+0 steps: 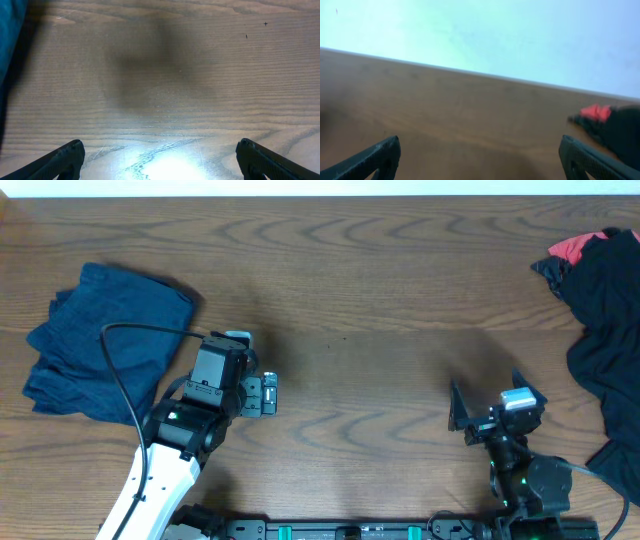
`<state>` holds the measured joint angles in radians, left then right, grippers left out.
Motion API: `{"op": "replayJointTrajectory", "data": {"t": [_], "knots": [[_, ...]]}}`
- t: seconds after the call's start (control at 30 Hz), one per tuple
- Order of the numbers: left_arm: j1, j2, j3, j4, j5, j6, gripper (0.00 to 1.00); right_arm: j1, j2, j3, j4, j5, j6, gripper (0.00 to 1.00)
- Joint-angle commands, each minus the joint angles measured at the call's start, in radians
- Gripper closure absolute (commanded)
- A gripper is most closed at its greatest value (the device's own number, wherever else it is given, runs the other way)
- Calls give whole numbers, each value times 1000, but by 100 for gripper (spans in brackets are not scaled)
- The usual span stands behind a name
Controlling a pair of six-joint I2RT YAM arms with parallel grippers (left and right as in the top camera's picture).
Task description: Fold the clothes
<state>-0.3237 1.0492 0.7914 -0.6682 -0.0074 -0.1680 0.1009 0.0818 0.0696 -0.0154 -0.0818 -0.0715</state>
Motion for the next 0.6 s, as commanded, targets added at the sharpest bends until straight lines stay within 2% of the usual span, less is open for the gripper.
{"op": "replayJointTrajectory", "data": {"t": [0.0,0.17,0.27,0.3,0.4,0.57], "knots": [[-2,4,-2,3,-12,-5,2,-16,-49,-51,72,-12,-59,1],[-2,4,-2,3,-12,-5,2,-16,-77,-64,90,8,-99,1],[-2,4,-2,3,-12,-5,2,-16,-77,-64,6,2,-102,1],[-2,4,-2,3,-12,-5,2,-16,-77,-64,-53,-6,-95,1],[-2,4,-2,3,-12,-5,2,-15,-69,-64,-53,-5,15,1],[-2,4,-2,3,-12,-5,2,-15,-66,-64,-52,-5,23,1]]}}
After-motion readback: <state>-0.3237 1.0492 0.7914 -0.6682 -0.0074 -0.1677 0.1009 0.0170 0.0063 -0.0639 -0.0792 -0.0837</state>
